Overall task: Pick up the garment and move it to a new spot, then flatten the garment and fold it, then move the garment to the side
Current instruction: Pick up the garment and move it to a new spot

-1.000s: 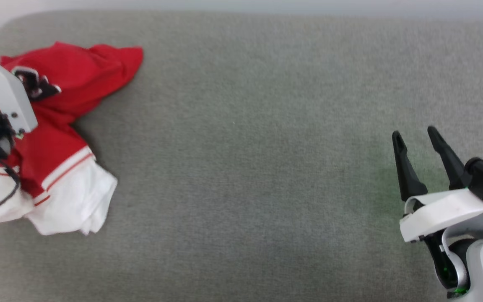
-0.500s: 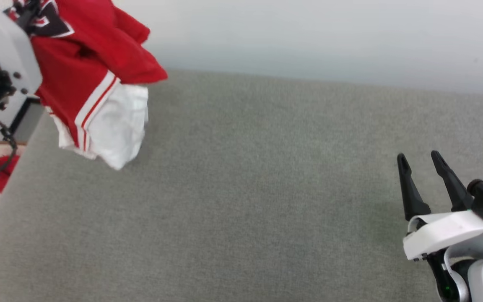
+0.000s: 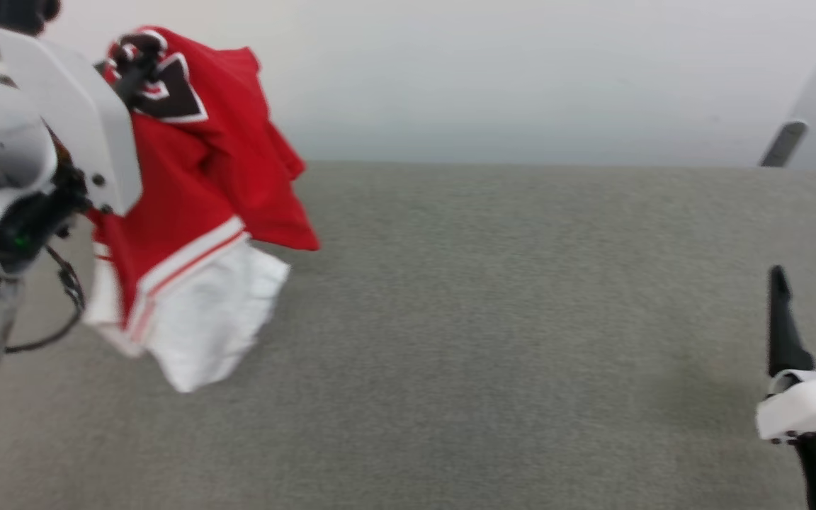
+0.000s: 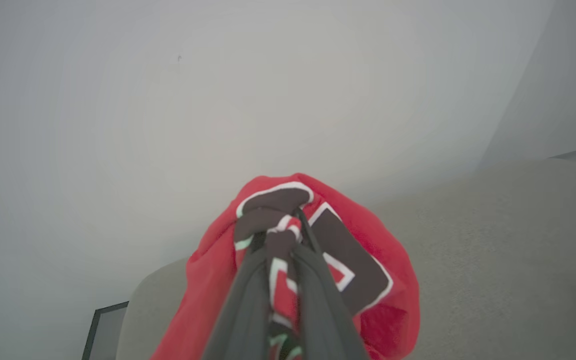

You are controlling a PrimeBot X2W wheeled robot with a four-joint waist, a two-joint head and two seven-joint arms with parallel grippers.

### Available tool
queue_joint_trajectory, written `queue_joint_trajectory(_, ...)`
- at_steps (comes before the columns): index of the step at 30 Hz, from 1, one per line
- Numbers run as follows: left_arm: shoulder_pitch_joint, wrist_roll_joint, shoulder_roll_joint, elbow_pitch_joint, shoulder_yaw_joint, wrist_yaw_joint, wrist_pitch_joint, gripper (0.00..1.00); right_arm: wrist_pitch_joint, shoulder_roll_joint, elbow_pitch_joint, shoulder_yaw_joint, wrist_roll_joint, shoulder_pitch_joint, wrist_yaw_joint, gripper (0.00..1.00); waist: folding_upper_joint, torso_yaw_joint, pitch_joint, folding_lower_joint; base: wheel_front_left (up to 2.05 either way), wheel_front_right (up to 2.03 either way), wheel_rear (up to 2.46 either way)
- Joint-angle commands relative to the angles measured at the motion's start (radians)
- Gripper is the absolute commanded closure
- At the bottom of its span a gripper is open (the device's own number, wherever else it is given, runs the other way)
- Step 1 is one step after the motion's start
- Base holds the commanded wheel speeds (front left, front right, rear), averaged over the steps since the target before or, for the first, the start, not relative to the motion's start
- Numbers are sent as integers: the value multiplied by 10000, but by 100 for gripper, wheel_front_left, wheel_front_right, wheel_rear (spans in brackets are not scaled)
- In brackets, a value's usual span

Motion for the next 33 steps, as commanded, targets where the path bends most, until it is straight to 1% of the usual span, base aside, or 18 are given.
queue_joint_trajectory(1, 198, -133, -42, -312, -7, 155, 90, 100, -7, 17, -34, -222, -47, 84, 4, 0, -1, -714, 224, 0, 0, 0, 0)
queue_joint_trajectory(3, 339, -169, -43, -705, -67, 315, 305, 100, -3, 56, -60, -436, -108, 116, 4, 0, -1, -1032, 298, 0, 0, 0, 0)
queue_joint_trajectory(8, 615, -334, -396, -1328, -402, 627, 770, 100, 1, 135, 10, -969, -99, 226, 4, 0, -1, -1702, 475, 0, 0, 0, 0)
queue_joint_trajectory(12, 1026, -377, -683, -1332, -828, 732, 994, 100, 25, 198, 91, -1104, -167, 257, 4, 0, -1, -2197, 662, 0, 0, 0, 0)
queue_joint_trajectory(14, 1237, -453, -892, -1169, -1027, 714, 1016, 100, -9, 227, 170, -1115, -129, 285, 4, 0, -1, -2394, 751, 0, 0, 0, 0)
queue_joint_trajectory(16, 1528, -573, -1091, -856, -1264, 658, 1071, 100, -61, 262, 311, -1096, -53, 266, 4, 0, -1, -2552, 845, 0, 0, 0, 0)
queue_joint_trajectory(18, 1728, -668, -1231, -370, -1442, 495, 1021, 100, -152, 278, 494, -1034, 17, 215, 4, 0, -1, -2680, 935, 0, 0, 0, 0)
queue_joint_trajectory(24, 2215, -771, -1686, 1476, -1973, 133, 906, 100, -418, 300, 1051, -660, 256, 48, 4, 0, -1, -2935, 1119, 0, 0, 0, 0)
queue_joint_trajectory(28, 2321, -880, -1974, 2659, -2192, -128, 830, 100, -545, 304, 1330, -405, 364, -24, 4, 0, -1, -2981, 1175, 0, 0, 0, 0)
queue_joint_trajectory(33, 2205, -937, -2357, 3849, -2367, -407, 718, 100, -642, 304, 1578, -190, 432, -190, 4, 0, -1, -2846, 1123, 0, 0, 0, 0)
